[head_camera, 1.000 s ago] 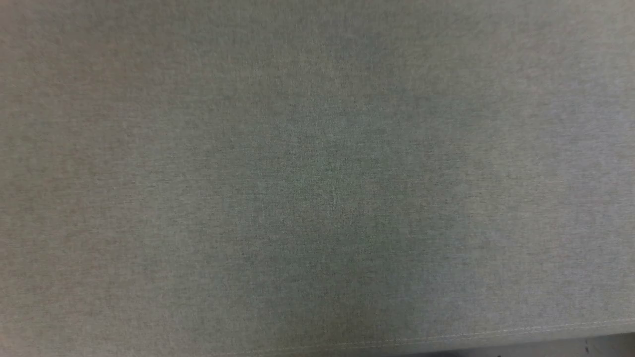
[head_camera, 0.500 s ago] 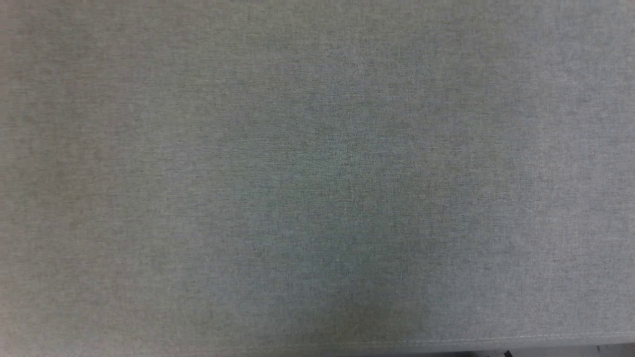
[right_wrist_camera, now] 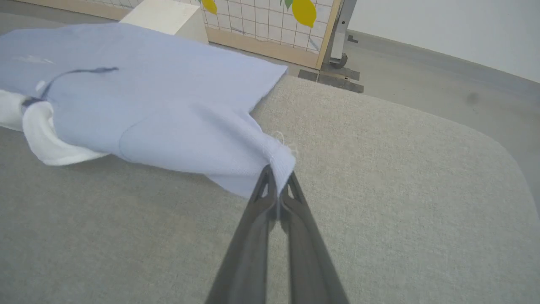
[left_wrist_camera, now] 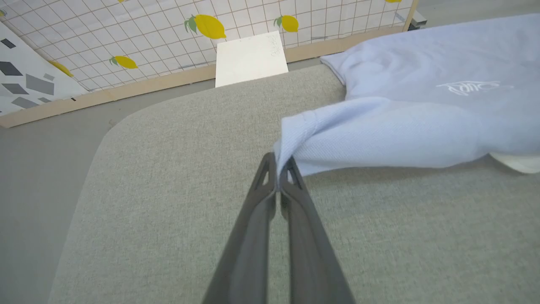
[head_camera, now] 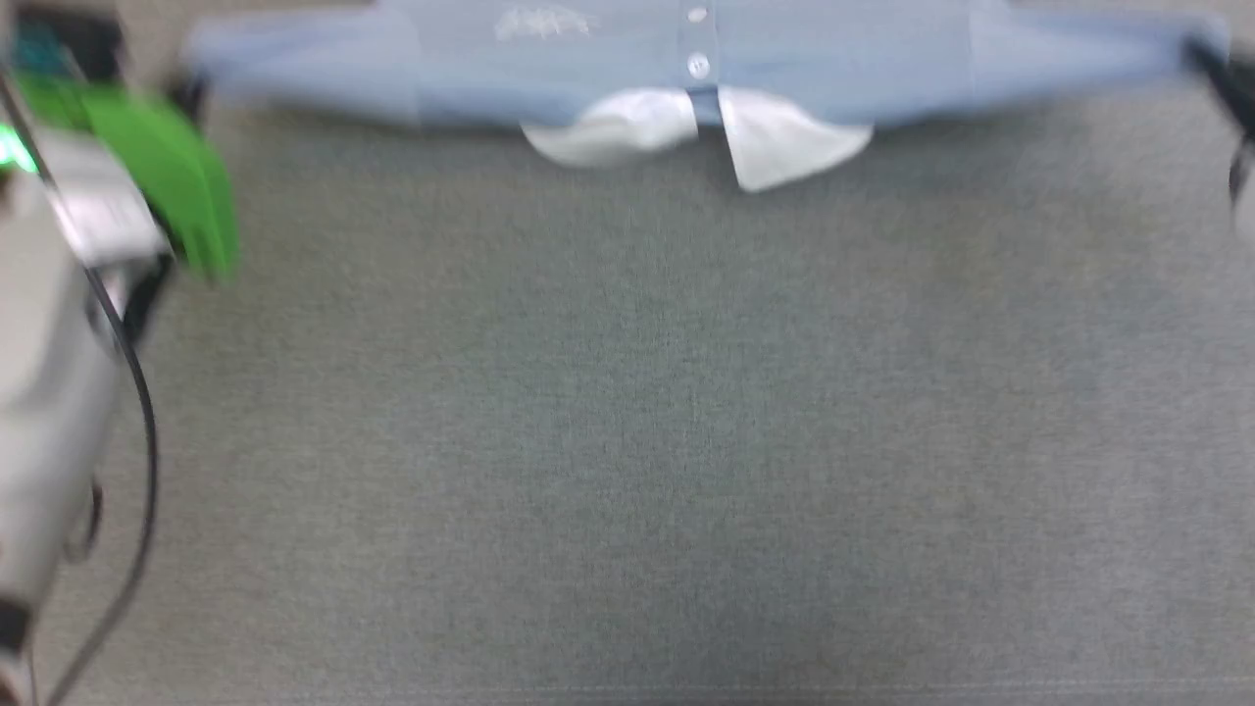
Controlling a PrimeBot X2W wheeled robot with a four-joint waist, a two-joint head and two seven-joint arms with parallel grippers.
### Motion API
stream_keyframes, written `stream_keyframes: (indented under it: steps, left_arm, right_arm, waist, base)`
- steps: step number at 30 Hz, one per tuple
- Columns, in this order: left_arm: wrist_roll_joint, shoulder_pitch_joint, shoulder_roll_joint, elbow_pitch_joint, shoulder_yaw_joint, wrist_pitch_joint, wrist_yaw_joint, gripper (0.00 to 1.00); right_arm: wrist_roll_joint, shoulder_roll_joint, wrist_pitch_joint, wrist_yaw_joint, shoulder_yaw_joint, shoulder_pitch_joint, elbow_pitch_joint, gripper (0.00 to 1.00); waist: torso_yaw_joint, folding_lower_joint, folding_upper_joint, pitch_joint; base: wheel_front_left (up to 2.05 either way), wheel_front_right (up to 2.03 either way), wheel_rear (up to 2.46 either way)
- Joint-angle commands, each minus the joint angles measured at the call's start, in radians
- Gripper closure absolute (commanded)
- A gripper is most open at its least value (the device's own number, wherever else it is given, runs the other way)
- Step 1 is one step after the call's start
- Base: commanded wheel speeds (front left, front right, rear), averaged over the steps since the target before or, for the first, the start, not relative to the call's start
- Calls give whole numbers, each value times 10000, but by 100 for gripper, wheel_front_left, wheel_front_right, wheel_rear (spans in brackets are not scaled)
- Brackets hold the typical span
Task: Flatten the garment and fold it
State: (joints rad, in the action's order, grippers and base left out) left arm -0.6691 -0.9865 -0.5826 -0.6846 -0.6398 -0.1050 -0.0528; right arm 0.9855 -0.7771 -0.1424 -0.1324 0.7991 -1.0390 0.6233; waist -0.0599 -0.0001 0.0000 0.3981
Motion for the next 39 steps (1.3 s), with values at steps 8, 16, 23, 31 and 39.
stream_keyframes:
  steps: [8, 16, 23, 31, 39]
  left_arm:
    - [-408, 2599, -940, 2245, -500, -1262, 505, 100]
    - [-1040, 4778, -1747, 4176, -804, -2232, 1032, 100]
    - [-1639, 6435, -2280, 5694, -888, -2701, 1769, 100]
    - [-2093, 8297, -2778, 7592, -1436, -3321, 2472, 100]
    - [-2235, 8935, -2810, 8382, -1487, -3327, 3102, 100]
  right_arm:
    - [383, -992, -720, 17, 695, 1959, -444, 100]
    - [1013, -1695, -1557, 17, 1206, 3645, -1105, 100]
    - [1694, -2279, -2381, 17, 1181, 4777, -1646, 100]
    - [2725, -3125, -3826, 17, 1371, 6466, -2467, 100]
    - [2627, -2991, -3709, 17, 883, 7104, -2446, 100]
  waist:
    - [220, 1, 0, -1948]
    - [171, 1, 0, -2716]
    - [123, 1, 0, -3216]
    - [97, 1, 0, -3546]
    - [162, 1, 0, -3397]
  base:
    - [0, 0, 0]
    - [0, 0, 0]
    - [0, 0, 0]
    - [0, 0, 0]
    - [0, 0, 0]
